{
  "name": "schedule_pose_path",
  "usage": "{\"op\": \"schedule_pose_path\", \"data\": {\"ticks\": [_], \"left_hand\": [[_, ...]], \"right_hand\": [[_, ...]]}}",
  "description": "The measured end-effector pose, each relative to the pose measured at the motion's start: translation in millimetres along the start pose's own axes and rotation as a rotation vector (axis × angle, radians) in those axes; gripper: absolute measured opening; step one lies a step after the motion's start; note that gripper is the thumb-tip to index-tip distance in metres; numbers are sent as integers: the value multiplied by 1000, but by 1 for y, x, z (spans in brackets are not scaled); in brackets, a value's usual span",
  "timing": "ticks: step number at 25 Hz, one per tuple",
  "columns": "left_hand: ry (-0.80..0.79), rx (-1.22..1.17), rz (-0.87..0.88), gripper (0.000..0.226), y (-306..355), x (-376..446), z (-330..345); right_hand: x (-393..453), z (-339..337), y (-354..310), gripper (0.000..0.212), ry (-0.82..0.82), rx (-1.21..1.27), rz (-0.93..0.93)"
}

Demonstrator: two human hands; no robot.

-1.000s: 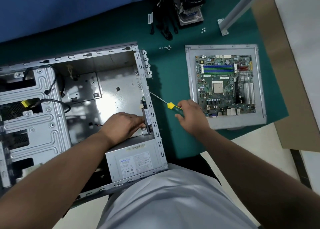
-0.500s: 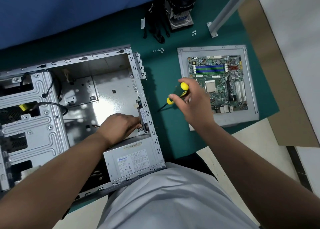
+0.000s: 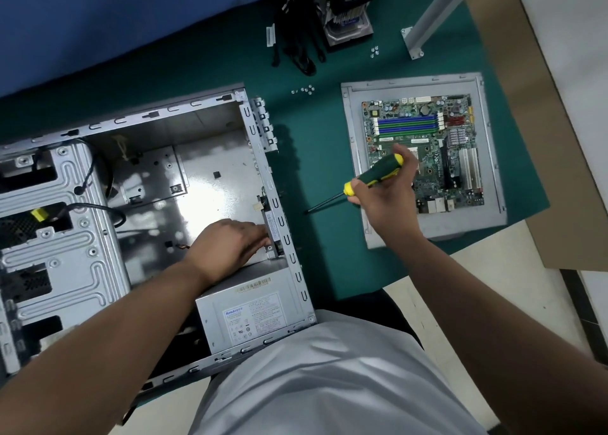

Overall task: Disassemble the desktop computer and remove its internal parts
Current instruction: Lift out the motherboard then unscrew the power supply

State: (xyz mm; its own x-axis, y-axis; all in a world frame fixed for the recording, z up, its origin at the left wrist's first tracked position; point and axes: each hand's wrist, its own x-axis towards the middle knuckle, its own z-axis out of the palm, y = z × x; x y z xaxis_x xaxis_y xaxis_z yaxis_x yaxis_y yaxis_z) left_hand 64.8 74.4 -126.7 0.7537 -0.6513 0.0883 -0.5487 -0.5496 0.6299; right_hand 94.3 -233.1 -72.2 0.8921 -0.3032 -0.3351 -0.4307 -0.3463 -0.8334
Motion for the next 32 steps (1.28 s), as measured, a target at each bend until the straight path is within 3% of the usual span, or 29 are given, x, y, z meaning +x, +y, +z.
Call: {"op": "schedule_pose_path", "data": {"ticks": [7, 13, 18, 20, 24, 28, 32], "left_hand": [[-6, 62, -25, 37, -1, 2, 1], [-29, 87, -59, 39, 1, 3, 0], [-3, 82, -38, 74, 2, 3, 0], [0, 89, -33, 69, 1, 3, 1], [-19, 132, -18, 35, 2, 4, 1], [-11, 118, -25, 53, 0, 4, 0], [-24, 119, -37, 39, 2, 4, 0]], "right_hand": [[-15, 7, 37, 68, 22, 434, 307], [-20, 18, 50, 77, -28, 487, 351], [-21, 20, 52, 77, -26, 507, 388], [-21, 20, 51, 75, -26, 506, 398], [-23, 18, 48, 73, -24, 492, 387], [-28, 16, 44, 72, -11, 477, 366], [-32, 15, 42, 68, 15, 474, 361]]}}
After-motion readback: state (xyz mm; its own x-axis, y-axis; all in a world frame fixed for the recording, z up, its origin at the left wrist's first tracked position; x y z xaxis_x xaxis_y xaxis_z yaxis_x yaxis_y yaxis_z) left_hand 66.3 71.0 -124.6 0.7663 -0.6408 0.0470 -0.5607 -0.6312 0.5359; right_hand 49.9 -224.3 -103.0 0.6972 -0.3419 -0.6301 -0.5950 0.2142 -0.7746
